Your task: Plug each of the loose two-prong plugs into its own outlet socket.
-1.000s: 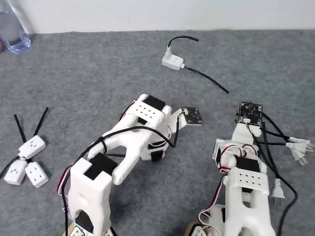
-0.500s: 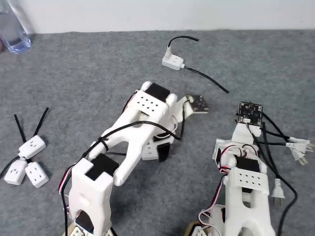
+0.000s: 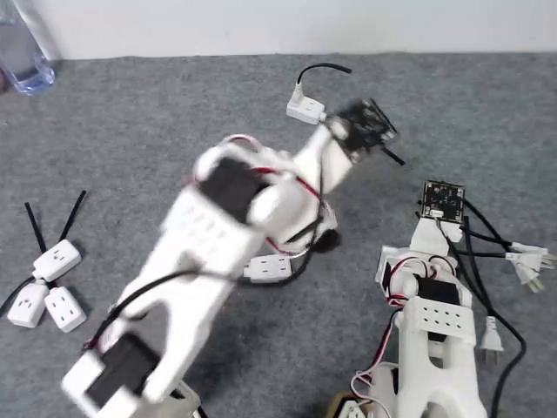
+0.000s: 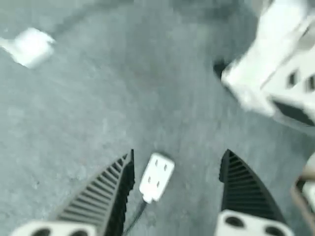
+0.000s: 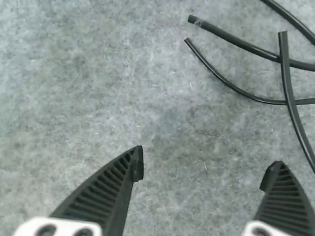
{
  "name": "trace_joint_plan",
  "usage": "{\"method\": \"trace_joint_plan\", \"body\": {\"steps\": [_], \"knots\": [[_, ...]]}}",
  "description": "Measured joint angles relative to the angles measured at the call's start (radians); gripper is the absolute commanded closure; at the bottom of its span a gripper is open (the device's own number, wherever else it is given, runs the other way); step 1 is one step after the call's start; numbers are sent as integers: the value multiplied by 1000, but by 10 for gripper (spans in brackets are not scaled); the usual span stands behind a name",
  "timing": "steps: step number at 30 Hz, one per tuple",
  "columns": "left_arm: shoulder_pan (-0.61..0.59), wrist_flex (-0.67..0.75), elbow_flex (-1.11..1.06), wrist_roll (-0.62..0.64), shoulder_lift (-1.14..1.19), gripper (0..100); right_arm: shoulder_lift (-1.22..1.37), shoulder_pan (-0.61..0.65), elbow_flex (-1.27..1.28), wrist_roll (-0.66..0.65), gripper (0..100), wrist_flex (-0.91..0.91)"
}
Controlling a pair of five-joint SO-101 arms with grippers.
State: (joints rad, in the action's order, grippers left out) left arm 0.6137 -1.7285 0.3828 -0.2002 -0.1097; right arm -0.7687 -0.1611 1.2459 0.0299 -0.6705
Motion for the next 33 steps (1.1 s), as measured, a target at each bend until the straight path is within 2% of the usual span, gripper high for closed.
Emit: {"method": "trace_joint_plan", "body": {"steps": [3,8,19,27,30,33], "knots": [[-29,-2,28,21,-121,735,0,0,0,0,630,0],[-157,-5,41,46,-316,735,-5,0,29,0,630,58],[-563,-6,3,64,-767,735,-5,0,52,0,630,106],[-598,15,-267,64,-1060,735,-6,-44,51,-32,630,60],[-611,69,-428,64,-1149,735,-25,-84,-18,-49,630,-57],[-698,160,-608,64,-1246,735,-86,-112,-98,-107,630,-192]]}}
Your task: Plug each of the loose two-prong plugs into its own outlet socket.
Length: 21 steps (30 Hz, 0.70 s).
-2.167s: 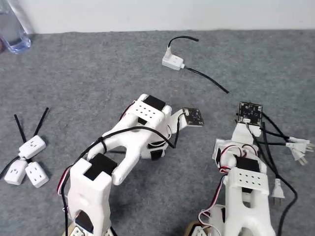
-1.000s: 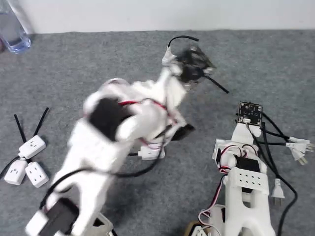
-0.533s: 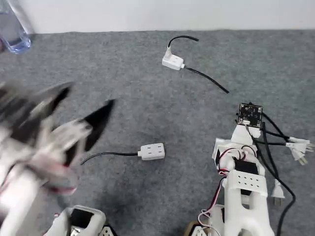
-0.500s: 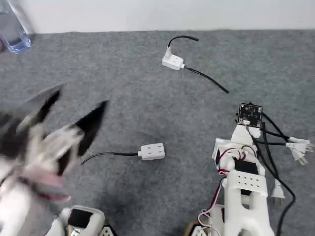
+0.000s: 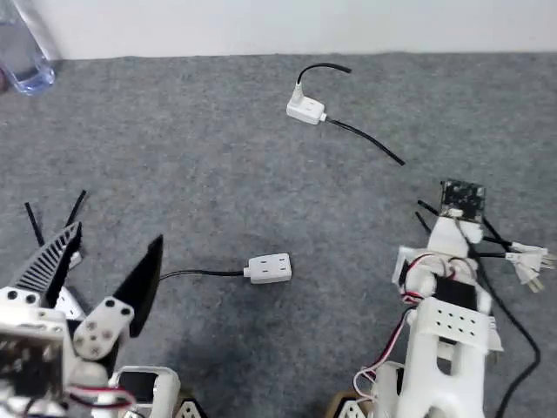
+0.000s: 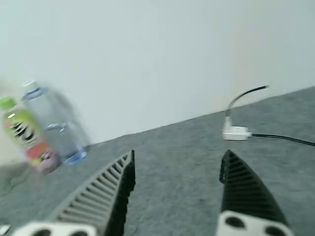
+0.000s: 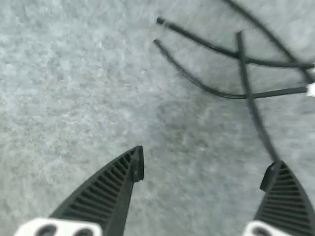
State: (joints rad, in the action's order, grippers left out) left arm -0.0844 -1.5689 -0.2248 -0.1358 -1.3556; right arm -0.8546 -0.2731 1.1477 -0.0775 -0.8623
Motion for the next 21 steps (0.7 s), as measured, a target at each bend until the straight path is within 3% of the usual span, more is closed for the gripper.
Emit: {"method": "trace_joint_plan", "body": {"steps": [7,11,18,21], "knots": [[-184,232,-534,-46,-230,735,-244,-38,-121,-226,679,-256],[-190,296,-795,-74,-370,735,-371,-66,-173,-250,749,-385],[-190,339,-1074,-110,-456,735,-410,-110,-221,-302,676,-531],[-190,347,-1146,-64,-457,735,-410,-176,-222,-327,674,-542]]}}
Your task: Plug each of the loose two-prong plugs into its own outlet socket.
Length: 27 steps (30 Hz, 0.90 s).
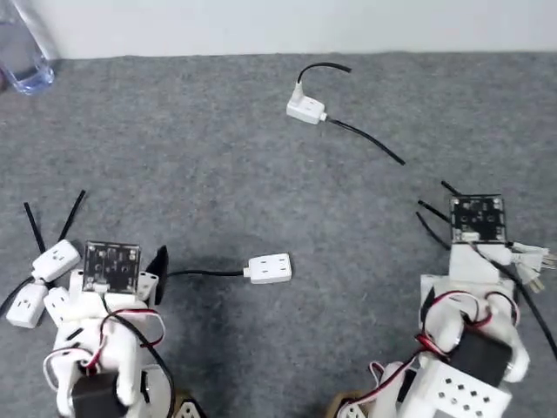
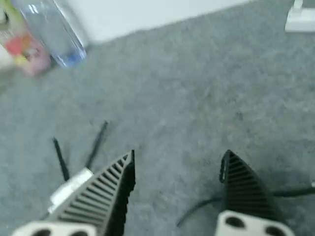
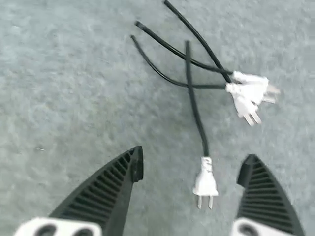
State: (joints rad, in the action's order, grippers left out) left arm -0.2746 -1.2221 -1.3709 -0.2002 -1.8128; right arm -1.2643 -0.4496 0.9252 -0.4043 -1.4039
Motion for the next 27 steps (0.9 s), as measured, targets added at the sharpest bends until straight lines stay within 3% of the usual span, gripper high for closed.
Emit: {"method": "trace_joint_plan", "body": {"steps": [5,10,27], "knots": [[0,123,-193,34,0,735,60,-110,94,-77,674,57],[17,153,-269,37,0,735,147,-192,212,-146,674,186],[34,155,-290,25,0,735,535,-368,350,-305,675,638]]}}
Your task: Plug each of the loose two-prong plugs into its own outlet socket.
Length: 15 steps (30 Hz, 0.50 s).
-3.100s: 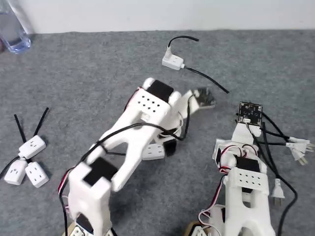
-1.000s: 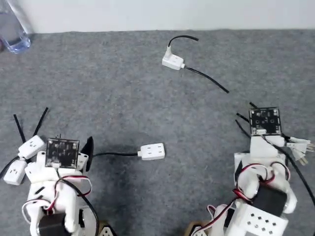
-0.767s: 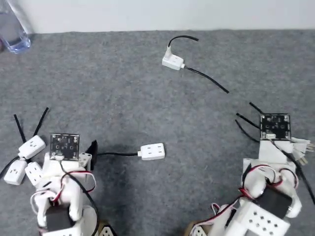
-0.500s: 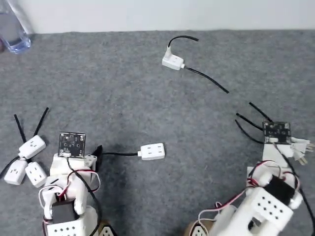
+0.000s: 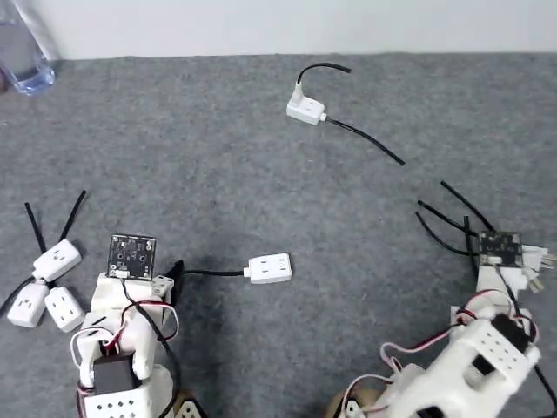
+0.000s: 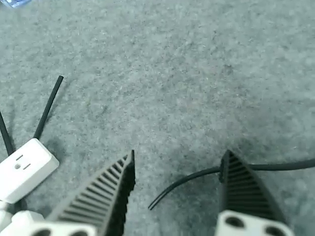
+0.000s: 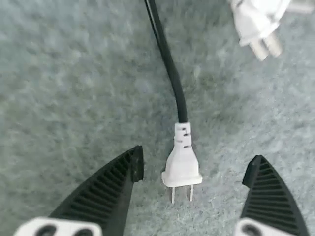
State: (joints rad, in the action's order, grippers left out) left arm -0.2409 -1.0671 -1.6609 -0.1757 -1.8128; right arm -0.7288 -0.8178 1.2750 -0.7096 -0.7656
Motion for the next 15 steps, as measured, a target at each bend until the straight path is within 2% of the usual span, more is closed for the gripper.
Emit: {"method": "trace_joint_plan", "body": {"steps": [4,10,15], "knots": [[0,0,0,0,0,735,140,-20,0,-28,697,95],[0,0,0,0,0,735,270,-18,-6,-35,868,209],[0,8,0,0,0,735,301,-18,-12,-35,887,253]]}}
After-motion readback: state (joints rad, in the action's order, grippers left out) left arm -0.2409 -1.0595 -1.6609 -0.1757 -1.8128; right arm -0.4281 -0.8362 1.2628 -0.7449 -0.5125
